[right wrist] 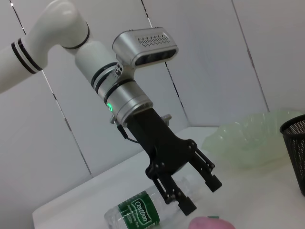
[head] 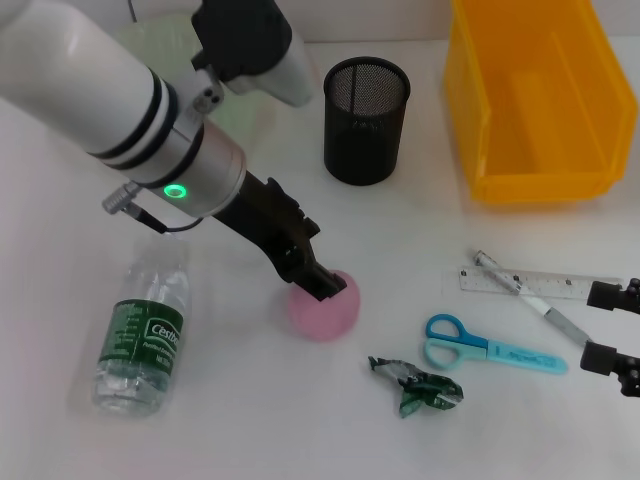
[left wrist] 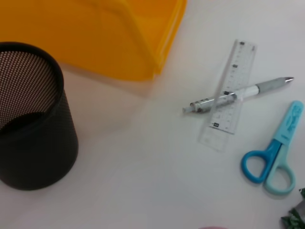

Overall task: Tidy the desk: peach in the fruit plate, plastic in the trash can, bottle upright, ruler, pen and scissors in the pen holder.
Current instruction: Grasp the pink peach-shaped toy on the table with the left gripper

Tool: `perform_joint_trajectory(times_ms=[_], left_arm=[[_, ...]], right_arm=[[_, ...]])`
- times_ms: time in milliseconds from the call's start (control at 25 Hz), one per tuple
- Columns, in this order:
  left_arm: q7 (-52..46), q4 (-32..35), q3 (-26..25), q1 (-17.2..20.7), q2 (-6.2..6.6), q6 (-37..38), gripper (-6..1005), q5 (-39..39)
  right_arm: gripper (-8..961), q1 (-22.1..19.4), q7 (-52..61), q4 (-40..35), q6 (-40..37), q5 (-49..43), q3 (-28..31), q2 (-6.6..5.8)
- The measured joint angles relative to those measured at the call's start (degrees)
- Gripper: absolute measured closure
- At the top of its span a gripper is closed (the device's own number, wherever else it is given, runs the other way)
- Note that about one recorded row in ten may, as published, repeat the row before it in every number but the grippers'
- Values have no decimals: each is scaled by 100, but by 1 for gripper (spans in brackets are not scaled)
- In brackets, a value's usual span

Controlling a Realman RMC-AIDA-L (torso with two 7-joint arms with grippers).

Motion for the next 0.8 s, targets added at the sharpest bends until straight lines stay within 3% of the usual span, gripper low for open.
perform_joint_trajectory(times_ms=[520,720,800], left_arm=[[70,-224,502,162,-4,-356,259,2],[115,-224,626,231,-4,-458,444,-5],[130,-222,650,235,-4,-462,605,-11]], right_arm=[[123,57,6,146,87,0,-4,-3],[124,60,6,150,87,0,-11,9],[125,60,6,149,87,0,-6,10]])
